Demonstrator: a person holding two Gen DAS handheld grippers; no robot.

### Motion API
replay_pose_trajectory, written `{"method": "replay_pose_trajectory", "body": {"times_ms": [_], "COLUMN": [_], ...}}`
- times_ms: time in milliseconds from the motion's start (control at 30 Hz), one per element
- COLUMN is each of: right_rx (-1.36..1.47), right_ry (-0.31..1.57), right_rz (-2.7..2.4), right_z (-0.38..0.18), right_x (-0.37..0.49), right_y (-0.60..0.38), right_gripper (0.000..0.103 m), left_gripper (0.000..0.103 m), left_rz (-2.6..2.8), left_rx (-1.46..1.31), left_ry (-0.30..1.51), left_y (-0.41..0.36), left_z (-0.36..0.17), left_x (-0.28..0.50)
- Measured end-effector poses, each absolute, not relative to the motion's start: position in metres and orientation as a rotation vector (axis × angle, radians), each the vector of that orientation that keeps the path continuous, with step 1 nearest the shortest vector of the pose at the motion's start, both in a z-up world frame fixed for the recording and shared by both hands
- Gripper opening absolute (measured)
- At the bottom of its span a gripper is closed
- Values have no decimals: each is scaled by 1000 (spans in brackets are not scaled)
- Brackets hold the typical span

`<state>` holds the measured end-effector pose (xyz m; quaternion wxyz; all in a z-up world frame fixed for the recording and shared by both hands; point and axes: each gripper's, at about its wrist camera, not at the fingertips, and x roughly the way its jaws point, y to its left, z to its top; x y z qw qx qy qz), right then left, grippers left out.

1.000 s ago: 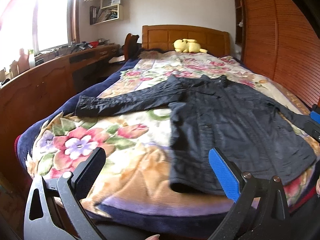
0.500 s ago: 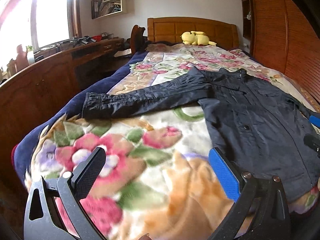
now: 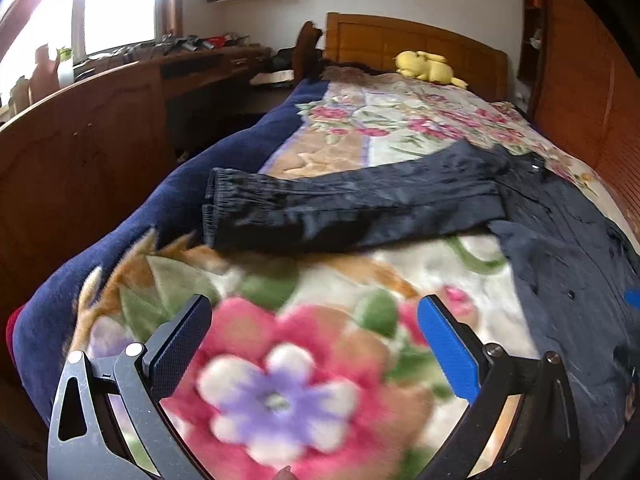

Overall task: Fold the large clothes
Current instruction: 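Reach the left tool to the sleeve cuff nearest it and grasp, then carry the held sleeve across the jacket body and open the left tool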

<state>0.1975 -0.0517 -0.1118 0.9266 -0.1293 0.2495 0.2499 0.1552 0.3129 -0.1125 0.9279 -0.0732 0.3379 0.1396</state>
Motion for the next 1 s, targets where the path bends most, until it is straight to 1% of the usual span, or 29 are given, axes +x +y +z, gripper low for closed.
{"method": "replay_pose_trajectory", "body": {"times_ms": [167, 333, 367, 433, 500, 533, 667, 733, 767, 800, 833, 900, 1000], "right_rx": [-290, -273, -272, -272, -277, -280, -283, -279, -276, -274, -271, -269, -261], "right_ry": [532, 567, 566, 567, 566, 567, 567, 570, 572, 574, 576, 582, 584], "right_rz": [513, 503, 501, 500, 498, 498, 499, 502, 504, 506, 508, 513, 518], "right_z": [-118, -121, -123, -124, -127, -127, -130, -130, -130, -131, -131, -131, -131], "right_x": [204, 212, 214, 214, 215, 214, 216, 216, 217, 217, 217, 218, 219], "right_y": [-48, -51, -46, -45, -42, -41, -39, -40, -41, -41, -41, -41, -43], "right_gripper": [103, 103, 103, 103, 103, 103, 103, 103, 103, 103, 103, 103, 103], "left_gripper": [103, 103, 101, 94, 82, 79, 55, 49, 37, 24, 16, 12, 12], "left_rz": [297, 301, 304, 312, 328, 334, 338, 337, 329, 314, 305, 289, 263], "left_rx": [-201, -322, -335, -366, -392, -403, -440, -436, -437, -445, -449, -404, -352], "left_ry": [712, 711, 714, 732, 758, 768, 801, 811, 816, 820, 821, 815, 776], "left_y": [352, 391, 395, 404, 410, 412, 418, 417, 417, 416, 414, 402, 381], "left_z": [-113, -119, -120, -125, -132, -135, -147, -151, -152, -154, -154, -146, -124], "left_x": [179, 200, 204, 211, 218, 220, 228, 231, 233, 235, 236, 239, 239]}}
